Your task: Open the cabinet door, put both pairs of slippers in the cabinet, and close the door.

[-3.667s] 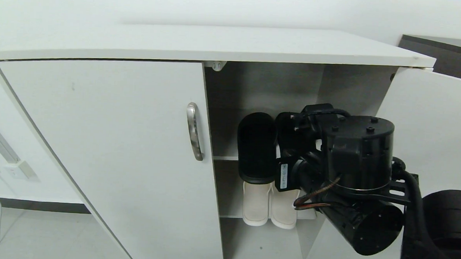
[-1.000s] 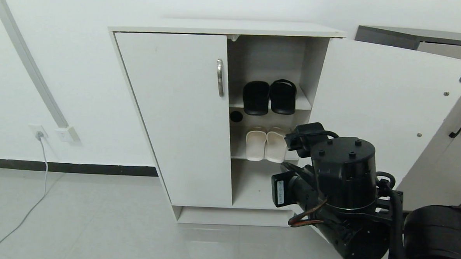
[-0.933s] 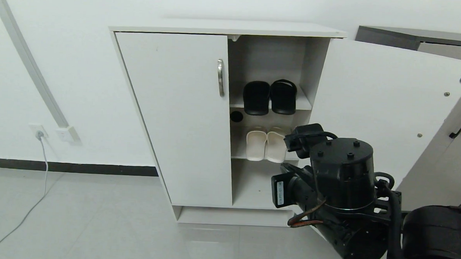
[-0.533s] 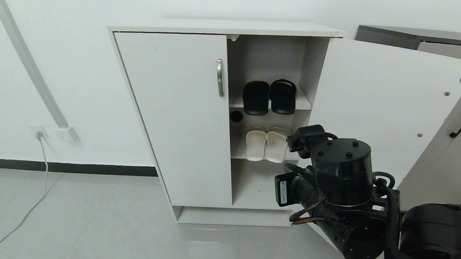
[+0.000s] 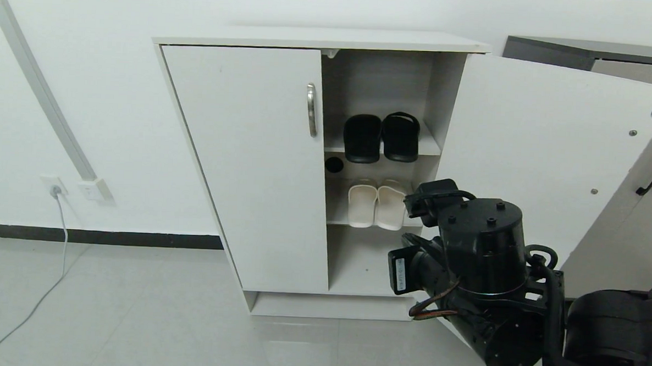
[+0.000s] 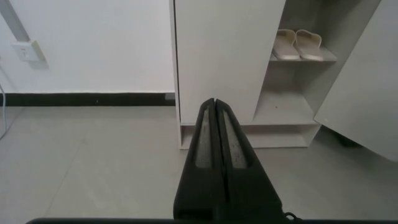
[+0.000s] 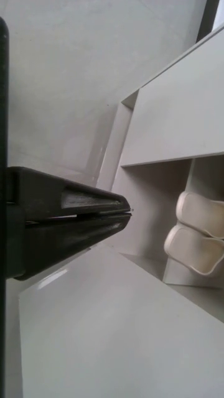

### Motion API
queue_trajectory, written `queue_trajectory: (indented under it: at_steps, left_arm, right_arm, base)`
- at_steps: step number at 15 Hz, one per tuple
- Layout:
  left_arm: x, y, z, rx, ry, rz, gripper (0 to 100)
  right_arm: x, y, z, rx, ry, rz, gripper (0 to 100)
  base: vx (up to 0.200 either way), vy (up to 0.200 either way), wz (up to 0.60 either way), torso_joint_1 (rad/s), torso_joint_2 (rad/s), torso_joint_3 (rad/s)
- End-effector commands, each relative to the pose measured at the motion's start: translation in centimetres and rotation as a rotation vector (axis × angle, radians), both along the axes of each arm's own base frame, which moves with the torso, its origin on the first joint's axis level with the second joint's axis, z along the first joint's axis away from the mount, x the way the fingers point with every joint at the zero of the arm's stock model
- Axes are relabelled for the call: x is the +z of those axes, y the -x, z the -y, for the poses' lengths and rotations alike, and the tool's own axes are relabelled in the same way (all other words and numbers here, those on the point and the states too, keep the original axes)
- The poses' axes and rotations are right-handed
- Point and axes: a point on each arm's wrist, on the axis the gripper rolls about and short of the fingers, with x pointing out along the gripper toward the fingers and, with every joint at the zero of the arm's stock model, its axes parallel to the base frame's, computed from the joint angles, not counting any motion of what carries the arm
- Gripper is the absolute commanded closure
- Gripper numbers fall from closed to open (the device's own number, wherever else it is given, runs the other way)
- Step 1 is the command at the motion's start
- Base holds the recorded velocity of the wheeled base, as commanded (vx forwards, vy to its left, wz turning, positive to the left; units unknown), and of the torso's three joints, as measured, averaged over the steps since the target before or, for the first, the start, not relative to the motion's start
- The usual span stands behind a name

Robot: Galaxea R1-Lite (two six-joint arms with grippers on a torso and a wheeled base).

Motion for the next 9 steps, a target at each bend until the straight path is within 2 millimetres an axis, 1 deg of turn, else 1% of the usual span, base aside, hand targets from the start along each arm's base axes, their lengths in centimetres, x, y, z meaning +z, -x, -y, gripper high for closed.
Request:
queue_trajectory:
  at_steps: [1,4,5,8,9]
  left_arm:
    - [0.0,-0.01,0.0,0.001,0.001,-0.001,100]
    - [0.0,-0.01,0.0,0.001,0.001,-0.001,100]
    - [0.0,-0.01,0.0,0.001,0.001,-0.001,100]
    - [0.0,-0.01,0.0,0.001,0.001,-0.001,100]
    - [0.0,-0.01,0.0,0.001,0.001,-0.001,100]
  right_arm:
    - [-0.06,-0.01,-0.04,0.0,0.002,-0.001,100]
    - [-0.06,-0.01,-0.04,0.0,0.002,-0.001,100]
    - [-0.07,-0.01,-0.03,0.0,0.003,-0.002,100]
    - [-0.12,-0.03,-0.06,0.0,0.004,-0.002,100]
    - [-0.12,-0.03,-0.06,0.0,0.004,-0.002,100]
  base:
    - [0.0,0.0,0.0,0.0,0.0,0.0]
    - [0.0,0.0,0.0,0.0,0.0,0.0]
    - [0.0,0.0,0.0,0.002,-0.16,-0.173]
    - [0.0,0.0,0.0,0.012,-0.2,-0.33]
    - [0.0,0.0,0.0,0.041,-0.51,-0.373]
